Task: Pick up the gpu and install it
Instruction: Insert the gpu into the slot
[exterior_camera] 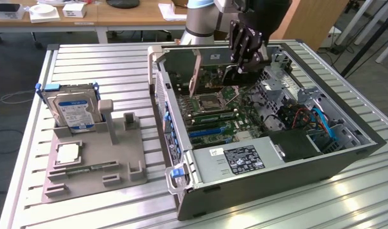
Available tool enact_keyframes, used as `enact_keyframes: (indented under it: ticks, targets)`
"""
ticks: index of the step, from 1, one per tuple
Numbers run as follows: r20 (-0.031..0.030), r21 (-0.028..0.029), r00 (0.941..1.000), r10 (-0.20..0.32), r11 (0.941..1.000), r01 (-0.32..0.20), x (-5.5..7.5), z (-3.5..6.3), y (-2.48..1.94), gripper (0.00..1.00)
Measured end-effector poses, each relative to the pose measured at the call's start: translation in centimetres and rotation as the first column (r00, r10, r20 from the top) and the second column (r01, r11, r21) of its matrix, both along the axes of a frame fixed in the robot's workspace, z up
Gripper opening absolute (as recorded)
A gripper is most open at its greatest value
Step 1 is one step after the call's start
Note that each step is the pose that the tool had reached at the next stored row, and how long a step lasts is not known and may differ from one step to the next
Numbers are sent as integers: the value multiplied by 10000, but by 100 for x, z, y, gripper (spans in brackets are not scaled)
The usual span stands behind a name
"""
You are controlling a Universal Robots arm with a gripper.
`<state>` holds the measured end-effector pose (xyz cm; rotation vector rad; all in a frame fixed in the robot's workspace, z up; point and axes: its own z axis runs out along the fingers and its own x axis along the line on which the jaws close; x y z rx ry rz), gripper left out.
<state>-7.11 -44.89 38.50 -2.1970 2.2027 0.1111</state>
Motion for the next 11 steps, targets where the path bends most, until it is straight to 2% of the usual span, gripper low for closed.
enact_keyframes:
  ticks: [11]
  targets:
    - [-5, 0, 10000, -1, 10000, 1, 0, -62, -25, 27]
